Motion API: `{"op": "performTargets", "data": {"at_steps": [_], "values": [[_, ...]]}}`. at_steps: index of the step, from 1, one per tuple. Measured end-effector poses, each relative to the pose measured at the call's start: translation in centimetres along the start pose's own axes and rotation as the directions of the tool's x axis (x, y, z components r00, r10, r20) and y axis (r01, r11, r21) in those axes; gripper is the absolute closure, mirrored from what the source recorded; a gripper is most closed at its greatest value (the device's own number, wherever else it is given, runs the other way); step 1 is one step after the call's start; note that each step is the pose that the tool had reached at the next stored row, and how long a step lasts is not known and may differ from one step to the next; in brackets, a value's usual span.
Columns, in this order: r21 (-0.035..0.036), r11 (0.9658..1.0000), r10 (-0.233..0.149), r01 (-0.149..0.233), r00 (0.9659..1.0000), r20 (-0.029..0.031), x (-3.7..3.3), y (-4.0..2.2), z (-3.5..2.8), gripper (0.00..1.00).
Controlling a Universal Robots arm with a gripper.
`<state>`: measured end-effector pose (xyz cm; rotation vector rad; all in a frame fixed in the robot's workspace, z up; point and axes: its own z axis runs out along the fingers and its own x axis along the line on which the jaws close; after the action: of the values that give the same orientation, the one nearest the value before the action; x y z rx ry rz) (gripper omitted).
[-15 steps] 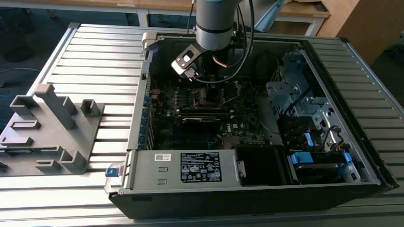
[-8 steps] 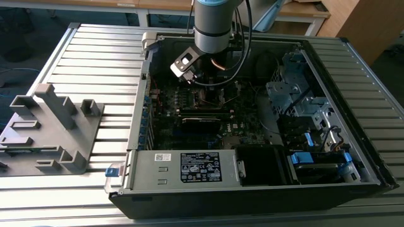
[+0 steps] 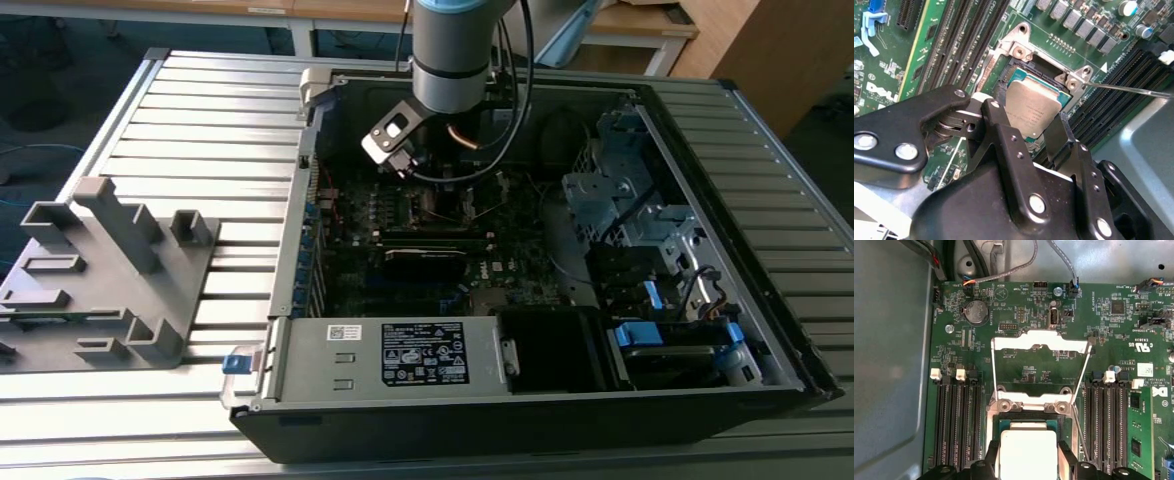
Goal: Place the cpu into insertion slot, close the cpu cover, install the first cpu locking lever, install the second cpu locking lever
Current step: 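Place the cpu into insertion slot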
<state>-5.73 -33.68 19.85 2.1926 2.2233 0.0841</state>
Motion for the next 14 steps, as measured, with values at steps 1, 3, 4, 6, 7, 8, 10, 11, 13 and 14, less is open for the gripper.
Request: {"op": "performTargets", "data": {"at_steps": [1,3,4,6,7,8,10,11,13,14], "values": [[0.0,1.0,0.0,0.0,1.0,-0.0001,0.0,0.0,0.06,0.46],[0.0001,1.0,0.0,0.0,1.0,0.0002,-0.05,-0.01,0.18,0.46],[0.0002,1.0,0.0,0.0,1.0,0.0003,-0.07,-0.02,0.22,0.46],[0.0001,1.0,0.0,0.0,1.0,0.0004,-0.08,-0.01,0.24,0.46],[0.0,1.0,0.0,0.0,1.0,0.0002,-0.14,0.0,0.25,0.46],[0.0001,1.0,0.003,-0.003,1.0,0.0004,-0.19,-0.01,0.26,0.46],[0.0,1.0,0.006,-0.006,1.0,0.0006,-0.29,-0.01,0.26,0.46],[-0.0001,1.0,0.007,-0.007,1.0,0.0006,-0.35,-0.01,0.26,0.46],[-0.0001,1.0,0.009,-0.009,1.0,0.0006,-0.37,-0.02,0.29,0.46],[-0.0002,0.9999,0.01,-0.01,0.9999,0.0007,-0.37,-0.02,0.33,0.46]]}}
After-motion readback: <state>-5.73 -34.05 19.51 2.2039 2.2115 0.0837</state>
